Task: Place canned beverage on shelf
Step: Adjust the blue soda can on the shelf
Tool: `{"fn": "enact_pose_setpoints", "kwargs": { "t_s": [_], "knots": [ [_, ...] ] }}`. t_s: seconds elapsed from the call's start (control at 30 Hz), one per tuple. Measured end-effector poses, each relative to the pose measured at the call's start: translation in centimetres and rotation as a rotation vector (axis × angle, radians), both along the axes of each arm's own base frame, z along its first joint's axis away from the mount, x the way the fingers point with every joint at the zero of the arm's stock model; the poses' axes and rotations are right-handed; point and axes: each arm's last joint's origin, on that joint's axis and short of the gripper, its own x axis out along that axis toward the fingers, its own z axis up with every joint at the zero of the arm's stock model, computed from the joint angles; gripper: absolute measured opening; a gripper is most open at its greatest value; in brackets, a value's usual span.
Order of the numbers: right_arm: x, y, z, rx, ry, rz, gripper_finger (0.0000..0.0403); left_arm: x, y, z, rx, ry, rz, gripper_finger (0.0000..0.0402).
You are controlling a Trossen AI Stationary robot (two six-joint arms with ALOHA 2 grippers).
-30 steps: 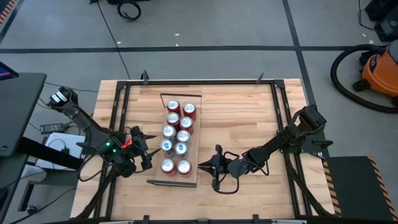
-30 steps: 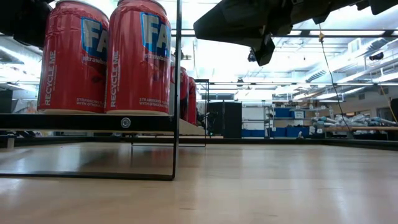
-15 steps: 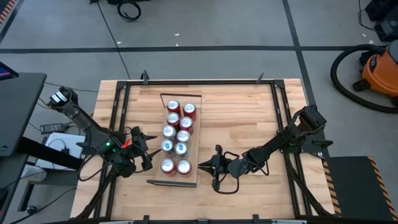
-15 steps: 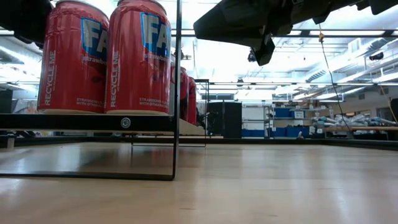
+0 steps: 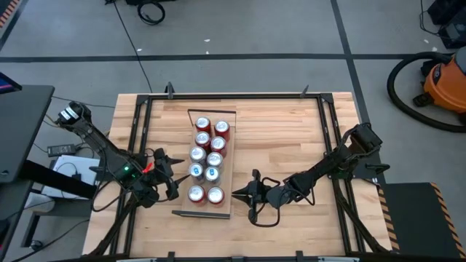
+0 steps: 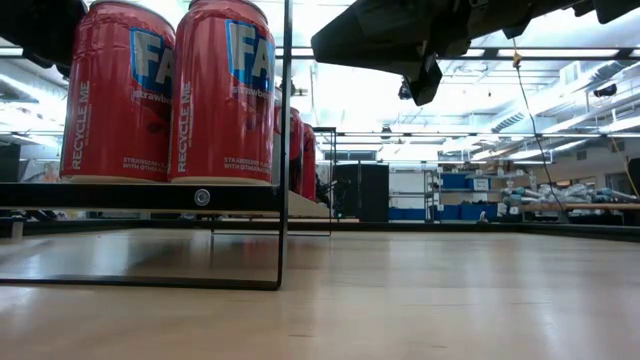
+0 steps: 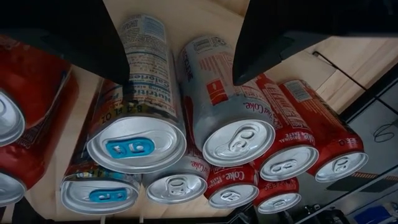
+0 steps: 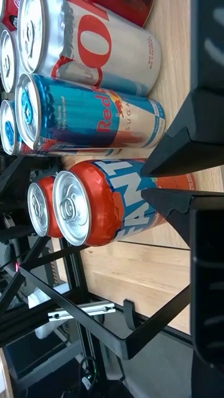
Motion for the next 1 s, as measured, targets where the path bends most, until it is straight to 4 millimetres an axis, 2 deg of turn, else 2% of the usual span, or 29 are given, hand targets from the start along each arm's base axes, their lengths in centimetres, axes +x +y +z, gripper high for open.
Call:
{"fn": "enact_pose_setpoints", "kwargs": {
  "t_s": [0.47,0.7,0.83,1.0],
  "knots": [
    [0.0,0.0,0.0,0.001,0.0,0.0,0.0049,0.13,0.22,-0.01,0.035,0.016,-0.001,0.0298],
    [-0.01,0.03,0.01,0.0,-0.001,0.001,0.0049,0.14,0.07,-0.11,0.046,0.066,-0.061,0.0297],
    [-0.01,0.03,0.01,0.0,-0.001,0.001,0.0049,0.15,0.06,-0.11,0.044,0.07,-0.066,0.0281],
    [0.0,0.03,0.02,0.001,-0.001,0.001,0.0049,0.22,-0.02,-0.04,0.039,0.064,-0.072,0.0239]
  ]
}}
